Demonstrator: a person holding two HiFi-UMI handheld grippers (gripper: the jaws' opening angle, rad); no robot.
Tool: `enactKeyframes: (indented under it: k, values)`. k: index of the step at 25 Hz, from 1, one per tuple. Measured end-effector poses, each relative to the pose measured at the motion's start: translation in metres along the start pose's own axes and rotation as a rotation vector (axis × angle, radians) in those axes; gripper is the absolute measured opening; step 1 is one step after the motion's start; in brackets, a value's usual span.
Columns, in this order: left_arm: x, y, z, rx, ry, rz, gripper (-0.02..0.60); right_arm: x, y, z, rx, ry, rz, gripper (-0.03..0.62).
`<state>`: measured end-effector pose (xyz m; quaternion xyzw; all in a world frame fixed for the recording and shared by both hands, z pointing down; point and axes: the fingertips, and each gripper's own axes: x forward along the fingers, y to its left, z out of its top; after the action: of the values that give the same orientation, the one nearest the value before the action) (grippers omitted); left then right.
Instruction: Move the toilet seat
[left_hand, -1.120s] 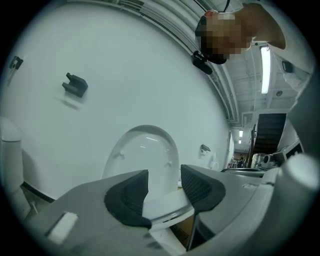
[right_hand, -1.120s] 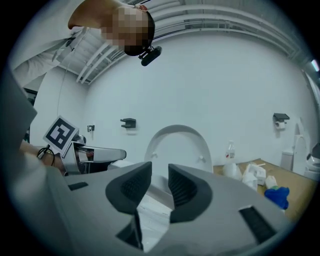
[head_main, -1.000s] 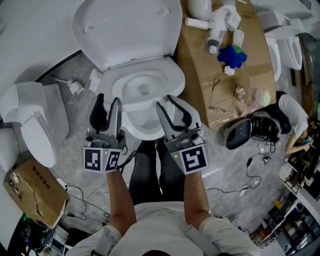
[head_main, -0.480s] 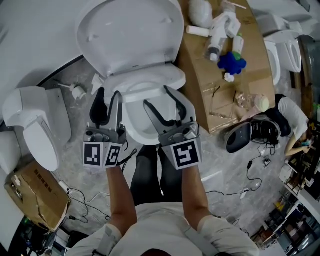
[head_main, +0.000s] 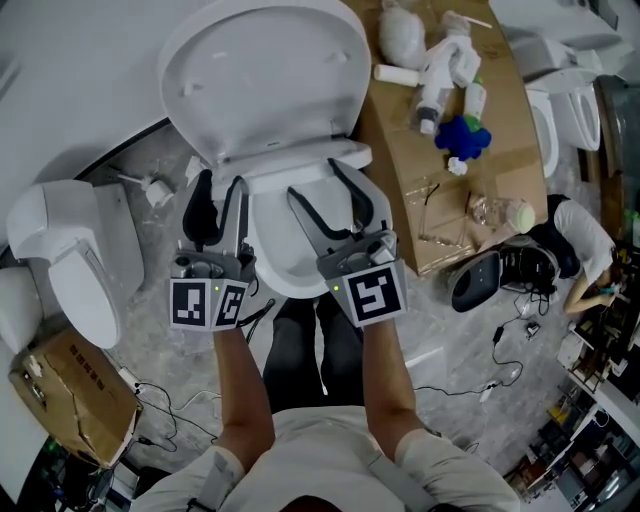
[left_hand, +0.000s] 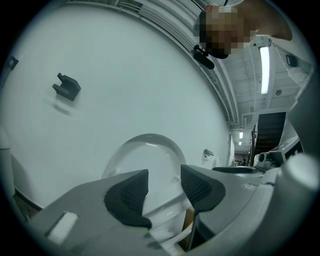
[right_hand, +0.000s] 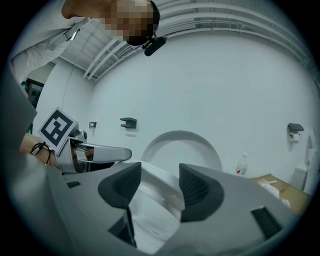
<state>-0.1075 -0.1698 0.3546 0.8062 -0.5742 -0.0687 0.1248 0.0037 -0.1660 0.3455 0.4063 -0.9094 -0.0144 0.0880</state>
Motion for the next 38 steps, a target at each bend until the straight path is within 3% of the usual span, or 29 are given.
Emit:
enactKeyframes:
  k: [8,11,15,20,38]
  values:
    - [0.012,-0.001,0.007,0.131,0.02,-0.013,0.199,0.019,-0.014,-0.004,0.043,0.044,-0.018,0.239]
    - [0.017,-0.002,0.01,0.186,0.036,-0.016,0.162,0.026,-0.018,-0.001,0.047,0.039,-0.026,0.238]
    - [0.022,-0.004,0.011,0.218,0.039,-0.007,0.107,0.034,-0.022,0.001,0.046,0.038,-0.03,0.239]
    - [0.031,-0.001,0.013,0.257,0.044,0.005,0.106,0.043,-0.028,0.001,0.053,0.041,-0.038,0.241]
    - [0.068,0.021,0.022,0.263,0.041,0.023,0.106,0.081,-0.051,0.009,0.059,0.008,-0.055,0.241]
